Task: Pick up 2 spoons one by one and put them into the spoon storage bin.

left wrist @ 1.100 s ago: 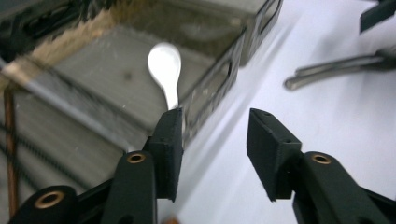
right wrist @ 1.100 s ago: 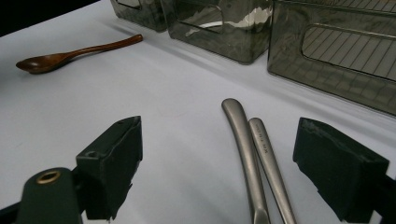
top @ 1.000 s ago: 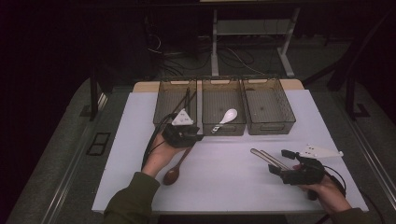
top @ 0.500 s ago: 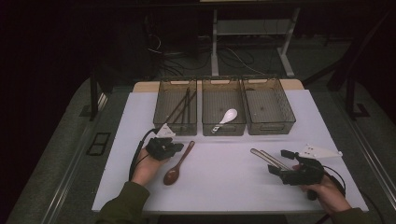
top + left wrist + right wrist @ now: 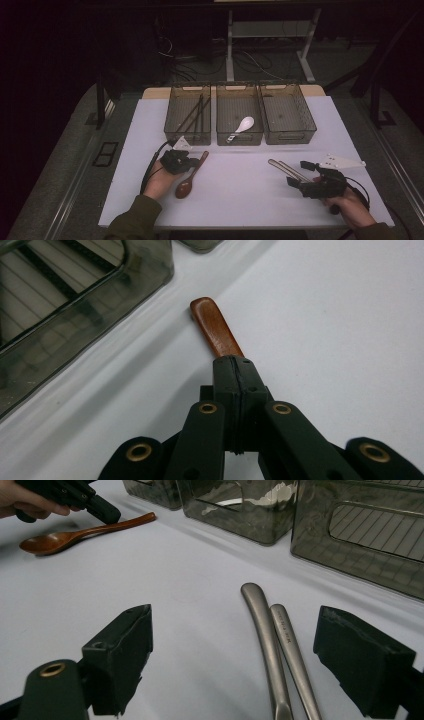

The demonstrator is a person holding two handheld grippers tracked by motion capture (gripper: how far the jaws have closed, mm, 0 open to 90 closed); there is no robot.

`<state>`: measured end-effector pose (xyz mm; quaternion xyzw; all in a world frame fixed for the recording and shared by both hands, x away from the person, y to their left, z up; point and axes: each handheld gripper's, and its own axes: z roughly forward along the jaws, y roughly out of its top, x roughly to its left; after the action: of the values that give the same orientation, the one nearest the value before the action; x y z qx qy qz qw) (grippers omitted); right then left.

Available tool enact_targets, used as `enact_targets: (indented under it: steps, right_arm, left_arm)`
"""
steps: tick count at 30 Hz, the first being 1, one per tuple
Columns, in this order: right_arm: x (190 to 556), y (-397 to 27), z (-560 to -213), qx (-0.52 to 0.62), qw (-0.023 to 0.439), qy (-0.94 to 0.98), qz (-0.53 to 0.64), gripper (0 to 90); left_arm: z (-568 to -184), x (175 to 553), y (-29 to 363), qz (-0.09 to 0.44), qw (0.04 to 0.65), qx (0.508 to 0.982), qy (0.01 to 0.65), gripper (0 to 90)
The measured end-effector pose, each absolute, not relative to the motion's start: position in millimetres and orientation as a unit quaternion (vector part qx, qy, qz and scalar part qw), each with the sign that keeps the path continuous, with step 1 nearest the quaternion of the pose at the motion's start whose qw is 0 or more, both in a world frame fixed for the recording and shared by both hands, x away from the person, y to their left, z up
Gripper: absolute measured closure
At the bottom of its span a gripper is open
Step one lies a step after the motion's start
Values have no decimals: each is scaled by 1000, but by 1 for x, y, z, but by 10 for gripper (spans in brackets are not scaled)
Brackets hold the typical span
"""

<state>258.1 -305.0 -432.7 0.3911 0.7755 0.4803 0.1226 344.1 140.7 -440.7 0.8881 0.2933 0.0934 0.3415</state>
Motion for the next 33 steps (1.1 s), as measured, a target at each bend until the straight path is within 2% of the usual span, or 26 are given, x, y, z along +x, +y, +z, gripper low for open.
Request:
enact_targets:
  steps: [9, 23, 30, 31, 33]
  right_arm:
    - [258, -304, -433, 391, 124, 777, 477, 157]
    - [258, -304, -433, 391, 125, 778, 476, 156]
    - [258, -304, -433, 391, 125, 778, 477, 156]
    - [258, -304, -433, 392, 124, 778, 476, 157]
    - [258, -304, -433, 391, 125, 778, 476, 156]
  left_arm:
    - [-443, 338, 126, 71, 347, 895, 272, 886]
    - [-440, 327, 103, 32, 347, 915, 201, 887]
    - [-438, 325, 101, 36, 348, 917, 192, 885]
    - [-437, 325, 103, 37, 353, 914, 195, 881]
    - [-433, 324, 106, 41, 360, 911, 199, 814]
